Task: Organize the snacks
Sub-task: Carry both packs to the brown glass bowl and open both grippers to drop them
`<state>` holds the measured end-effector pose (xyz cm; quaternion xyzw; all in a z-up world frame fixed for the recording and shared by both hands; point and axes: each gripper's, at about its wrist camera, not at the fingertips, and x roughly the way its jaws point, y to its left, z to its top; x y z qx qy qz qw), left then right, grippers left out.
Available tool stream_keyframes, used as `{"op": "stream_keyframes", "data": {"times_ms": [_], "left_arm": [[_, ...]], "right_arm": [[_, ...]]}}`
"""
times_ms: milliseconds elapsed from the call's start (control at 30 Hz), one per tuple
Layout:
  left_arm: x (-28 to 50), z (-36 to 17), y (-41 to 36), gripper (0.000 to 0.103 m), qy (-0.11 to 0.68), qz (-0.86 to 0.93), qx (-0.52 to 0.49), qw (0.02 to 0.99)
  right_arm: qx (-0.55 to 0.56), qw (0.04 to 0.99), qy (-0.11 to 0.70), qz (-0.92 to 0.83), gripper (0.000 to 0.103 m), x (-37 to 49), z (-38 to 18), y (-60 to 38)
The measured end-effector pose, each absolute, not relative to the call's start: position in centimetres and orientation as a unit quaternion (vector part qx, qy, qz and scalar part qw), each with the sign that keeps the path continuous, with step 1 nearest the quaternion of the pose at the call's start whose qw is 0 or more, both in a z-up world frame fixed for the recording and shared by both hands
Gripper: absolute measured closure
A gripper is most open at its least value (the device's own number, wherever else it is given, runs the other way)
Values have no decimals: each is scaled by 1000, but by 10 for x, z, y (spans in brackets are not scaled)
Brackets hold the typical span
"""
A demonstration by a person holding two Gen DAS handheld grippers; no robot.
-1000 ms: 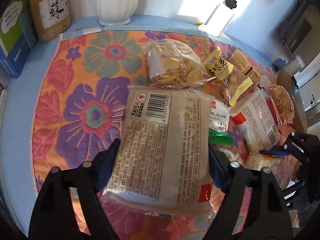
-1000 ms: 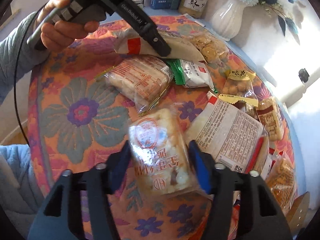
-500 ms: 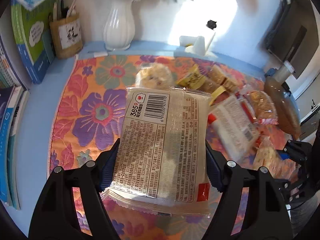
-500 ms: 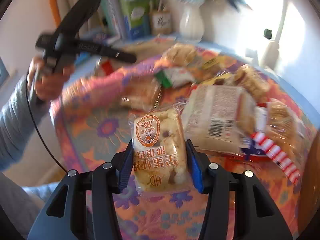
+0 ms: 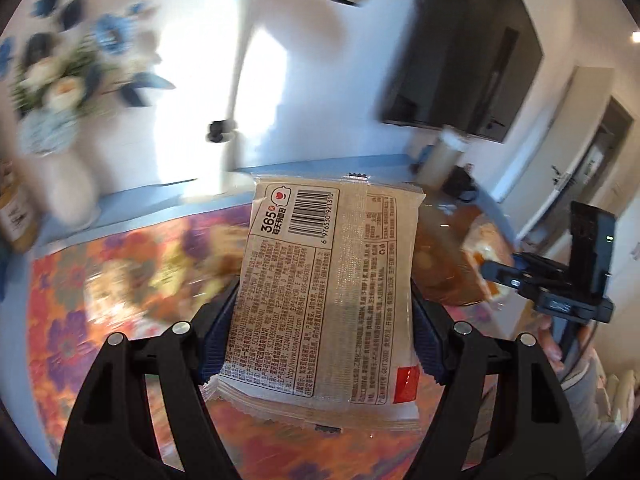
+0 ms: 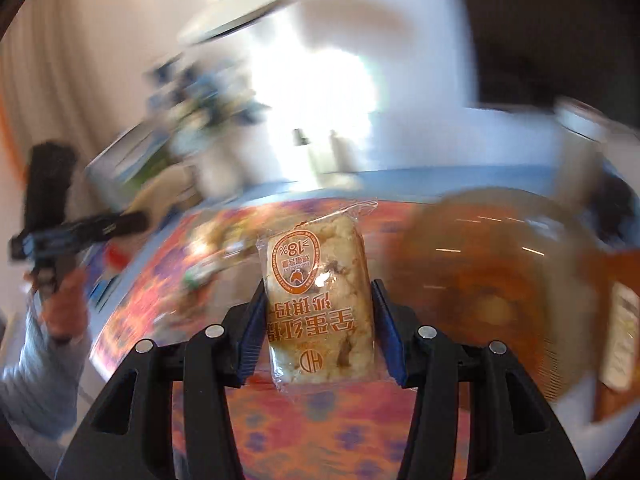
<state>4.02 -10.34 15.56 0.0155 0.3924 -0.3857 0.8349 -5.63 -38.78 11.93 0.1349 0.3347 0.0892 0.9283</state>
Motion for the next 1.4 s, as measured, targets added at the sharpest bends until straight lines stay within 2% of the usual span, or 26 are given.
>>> {"op": "stream_keyframes", "data": {"times_ms": [200, 333, 400, 467, 533, 700, 933, 1100, 1400], "left_arm": [[53, 144, -209, 28, 425, -442, 20, 790], [63, 125, -265, 28, 444, -458, 26, 769], [68, 119, -287, 27, 448, -458, 30, 767], [67, 120, -296, 24, 443, -453, 24, 773], [66, 127, -295, 17, 430, -464, 8, 775], [48, 152, -268, 13, 377, -460, 4, 803], [37, 188, -202, 11, 357, -455, -43, 815], [35, 208, -115, 8, 374, -478, -134, 784], [14, 229, 37, 7, 341, -373, -162, 848]], "right_arm": [[232, 907, 352, -4, 54, -56, 90, -472], [242, 896, 369, -42, 54, -48, 73, -489], [247, 893, 373, -47, 52, -43, 69, -491], [256, 892, 369, -51, 40, -39, 68, -495], [271, 890, 363, -51, 40, -38, 70, -502], [285, 890, 355, -26, 40, -41, 77, -495], [249, 904, 348, 9, 40, -47, 102, -451], [217, 914, 340, 50, 33, -55, 125, -402], [173, 909, 359, 120, 28, -51, 131, -311]]}}
